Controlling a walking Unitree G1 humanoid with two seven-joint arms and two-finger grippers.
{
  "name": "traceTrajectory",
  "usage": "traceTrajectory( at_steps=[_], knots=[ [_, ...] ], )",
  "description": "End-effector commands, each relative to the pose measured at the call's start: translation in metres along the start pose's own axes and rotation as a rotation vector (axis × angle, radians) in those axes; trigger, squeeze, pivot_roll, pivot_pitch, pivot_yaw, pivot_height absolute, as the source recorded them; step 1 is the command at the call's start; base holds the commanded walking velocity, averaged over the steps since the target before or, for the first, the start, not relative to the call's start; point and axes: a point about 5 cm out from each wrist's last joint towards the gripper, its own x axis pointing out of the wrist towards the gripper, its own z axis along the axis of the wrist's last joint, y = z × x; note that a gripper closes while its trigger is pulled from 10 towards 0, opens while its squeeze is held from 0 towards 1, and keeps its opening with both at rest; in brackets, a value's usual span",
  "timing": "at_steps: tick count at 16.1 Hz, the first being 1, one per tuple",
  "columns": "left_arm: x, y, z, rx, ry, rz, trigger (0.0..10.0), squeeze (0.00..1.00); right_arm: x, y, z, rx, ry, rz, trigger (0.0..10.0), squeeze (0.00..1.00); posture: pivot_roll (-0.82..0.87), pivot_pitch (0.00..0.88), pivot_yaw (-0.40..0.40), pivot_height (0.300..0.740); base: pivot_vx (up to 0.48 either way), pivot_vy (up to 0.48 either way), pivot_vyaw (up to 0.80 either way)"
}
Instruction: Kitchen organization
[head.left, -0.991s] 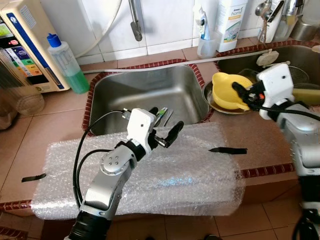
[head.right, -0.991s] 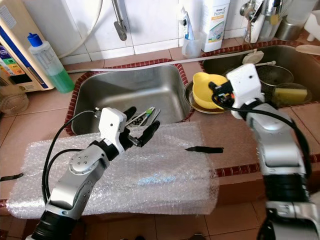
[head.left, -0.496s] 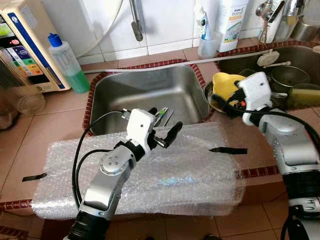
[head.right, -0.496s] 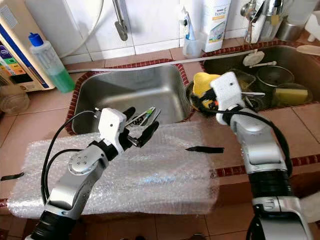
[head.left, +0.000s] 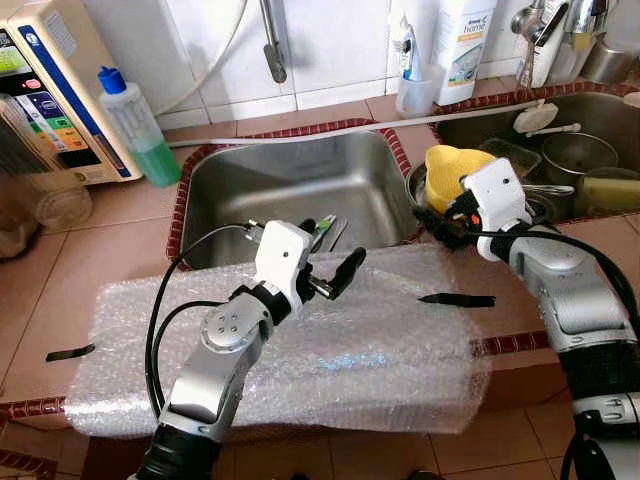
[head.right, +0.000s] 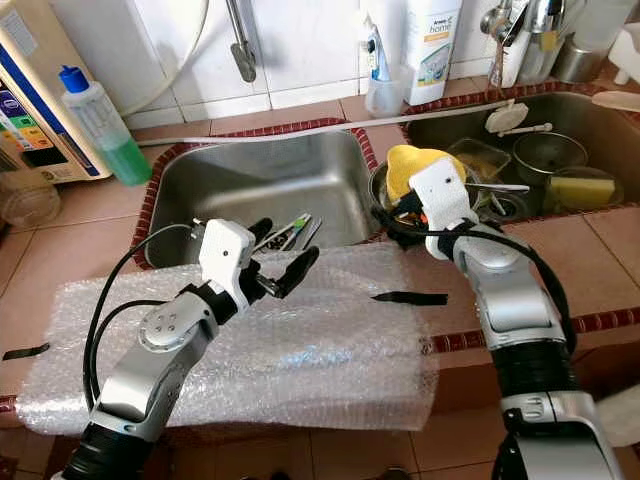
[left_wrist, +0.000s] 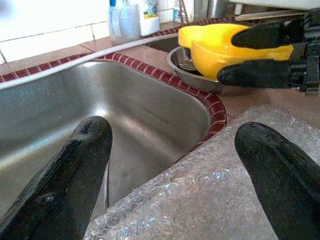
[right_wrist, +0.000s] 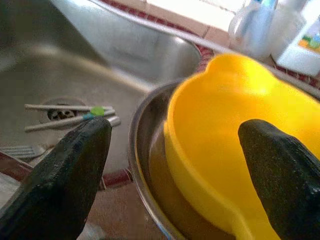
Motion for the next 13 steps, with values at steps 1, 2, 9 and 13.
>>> traceTrajectory(
  at_steps=[1, 2, 9, 13],
  knots=[
    [-0.0032, 0.0009, 0.0001, 0.014, 0.007, 0.008, 10.0, 0.00, 0.0011, -0.0035, -0.0012, -0.003, 0.023, -0.020, 0.0, 0.00, -0.34, 0.167, 0.145, 0.740, 0.000, 0.000, 0.00],
    [-0.0033, 0.0008, 0.0000, 0.014, 0.007, 0.009, 10.0, 0.00, 0.0007, -0.0041, -0.0036, 0.007, 0.033, -0.022, 0.0, 0.00, -0.34, 0.168, 0.145, 0.740, 0.000, 0.000, 0.00],
    [-0.0039, 0.0019, -0.0009, 0.022, 0.019, 0.011, 10.0, 0.00, 0.0013, -0.0031, -0.0080, 0.031, 0.043, -0.025, 0.0, 0.00, -0.34, 0.172, 0.150, 0.740, 0.000, 0.000, 0.00],
    [-0.0037, 0.0045, -0.0014, 0.033, 0.026, 0.027, 10.0, 0.00, 0.0030, -0.0041, -0.0020, 0.041, 0.010, -0.027, 0.0, 0.00, -0.33, 0.170, 0.147, 0.740, 0.000, 0.000, 0.00]
  ],
)
